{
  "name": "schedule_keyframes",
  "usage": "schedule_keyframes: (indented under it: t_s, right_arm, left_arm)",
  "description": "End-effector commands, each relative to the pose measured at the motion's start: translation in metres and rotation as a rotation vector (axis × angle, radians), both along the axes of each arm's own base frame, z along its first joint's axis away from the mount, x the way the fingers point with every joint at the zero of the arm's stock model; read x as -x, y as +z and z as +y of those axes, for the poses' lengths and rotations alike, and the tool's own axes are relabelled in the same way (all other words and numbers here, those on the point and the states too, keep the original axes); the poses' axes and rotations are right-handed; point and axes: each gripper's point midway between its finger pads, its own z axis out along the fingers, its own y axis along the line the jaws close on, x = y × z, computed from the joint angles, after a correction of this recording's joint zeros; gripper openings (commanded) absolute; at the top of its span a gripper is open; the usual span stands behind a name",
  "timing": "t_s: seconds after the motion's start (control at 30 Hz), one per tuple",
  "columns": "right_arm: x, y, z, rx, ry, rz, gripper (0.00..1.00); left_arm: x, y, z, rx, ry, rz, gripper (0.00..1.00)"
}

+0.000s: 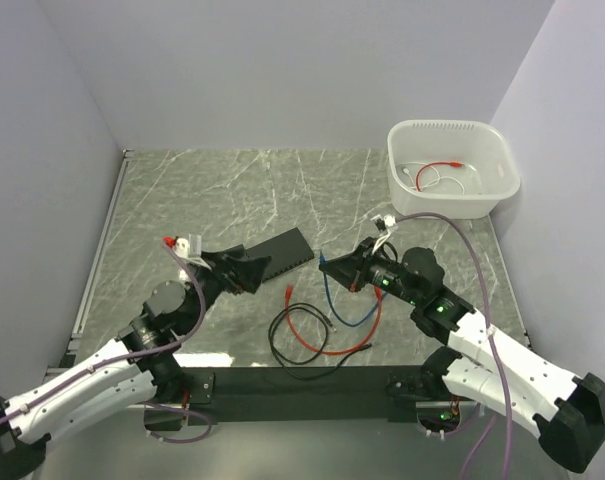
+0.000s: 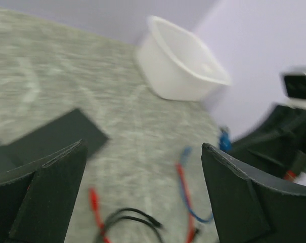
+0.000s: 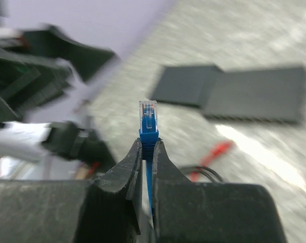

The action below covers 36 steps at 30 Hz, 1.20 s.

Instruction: Insert the plug into the switch port

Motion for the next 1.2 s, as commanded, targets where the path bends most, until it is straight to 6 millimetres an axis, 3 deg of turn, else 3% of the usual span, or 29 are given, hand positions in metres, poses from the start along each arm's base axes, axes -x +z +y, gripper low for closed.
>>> schedule_keyframes:
  t_s: [0.0, 0.03, 0.07, 0.13, 0.17, 0.2, 0.27, 0.3, 0.37, 0.4, 0.43, 0.47, 0.53, 0.57, 0.63, 0.67, 0.73, 0.77, 0.83, 0.87, 1.17]
  right_arm:
    - [-0.027, -0.032, -0.016, 0.18, -0.139, 0.068, 0.0]
    - [-0.036, -0.039, -0.022, 0.215, -0.193, 0.08, 0.0]
    - [-0.04, -0.043, -0.024, 0.239, -0.211, 0.089, 0.0]
    - [-0.048, -0.067, -0.033, 0.328, -0.266, 0.14, 0.0]
    - [-0.05, -0.074, -0.034, 0.353, -0.272, 0.153, 0.0]
    - [-0.051, -0.09, -0.034, 0.4, -0.274, 0.188, 0.0]
    - [-0.055, -0.101, -0.034, 0.448, -0.276, 0.207, 0.0]
    - [-0.056, -0.116, -0.033, 0.494, -0.265, 0.242, 0.0]
    - [-0.061, -0.123, -0.03, 0.533, -0.261, 0.253, 0.0]
    - [-0.062, -0.138, -0.03, 0.577, -0.254, 0.285, 0.0]
    - [-0.065, -0.138, -0.028, 0.588, -0.254, 0.283, 0.0]
    - [-0.066, -0.147, -0.027, 0.619, -0.251, 0.296, 0.0]
    - [-0.07, -0.148, -0.021, 0.63, -0.244, 0.3, 0.0]
    - [-0.072, -0.154, -0.019, 0.648, -0.237, 0.308, 0.0]
    - [-0.079, -0.152, -0.015, 0.671, -0.253, 0.293, 0.0]
    - [-0.081, -0.159, -0.014, 0.702, -0.251, 0.298, 0.0]
    - [-0.086, -0.158, -0.009, 0.73, -0.255, 0.288, 0.0]
    - [-0.086, -0.168, -0.007, 0.765, -0.243, 0.302, 0.0]
    - [-0.091, -0.168, 0.001, 0.787, -0.245, 0.293, 0.0]
    - [-0.092, -0.178, 0.002, 0.816, -0.242, 0.307, 0.0]
    - [-0.104, -0.206, 0.006, 0.897, -0.26, 0.344, 0.0]
  left_arm:
    - [-0.029, -0.019, 0.033, -0.099, 0.169, 0.074, 0.99]
    - [-0.04, -0.021, 0.044, -0.109, 0.217, 0.082, 0.99]
    - [-0.047, -0.018, 0.047, -0.109, 0.232, 0.079, 0.99]
    - [-0.065, -0.031, 0.049, -0.155, 0.237, 0.112, 0.99]
    - [-0.073, -0.024, 0.047, -0.147, 0.23, 0.098, 1.0]
    - [-0.084, -0.039, 0.043, -0.18, 0.223, 0.133, 0.99]
    - [-0.101, -0.039, 0.043, -0.181, 0.214, 0.139, 0.98]
    - [-0.113, -0.047, 0.039, -0.192, 0.207, 0.149, 0.96]
    - [-0.129, -0.043, 0.036, -0.183, 0.179, 0.139, 0.99]
    - [-0.141, -0.054, 0.032, -0.194, 0.167, 0.153, 1.0]
    - [-0.15, -0.047, 0.031, -0.189, 0.153, 0.138, 0.99]
    - [-0.159, -0.062, 0.027, -0.21, 0.13, 0.166, 0.99]
    - [-0.177, -0.052, 0.021, -0.227, 0.106, 0.114, 0.95]
    - [-0.183, -0.067, 0.015, -0.252, 0.073, 0.136, 0.94]
    - [-0.199, -0.06, 0.008, -0.271, 0.057, 0.093, 0.93]
    - [-0.206, -0.078, 0.003, -0.29, 0.034, 0.123, 0.93]
    - [-0.223, -0.081, 0.0, -0.291, 0.028, 0.129, 0.91]
    - [-0.227, -0.098, -0.006, -0.291, -0.011, 0.161, 0.9]
    - [-0.235, -0.106, -0.004, -0.257, -0.027, 0.179, 0.88]
    - [-0.238, -0.112, -0.006, -0.239, -0.043, 0.17, 0.88]
    - [-0.228, -0.143, -0.017, -0.191, -0.184, 0.186, 0.88]
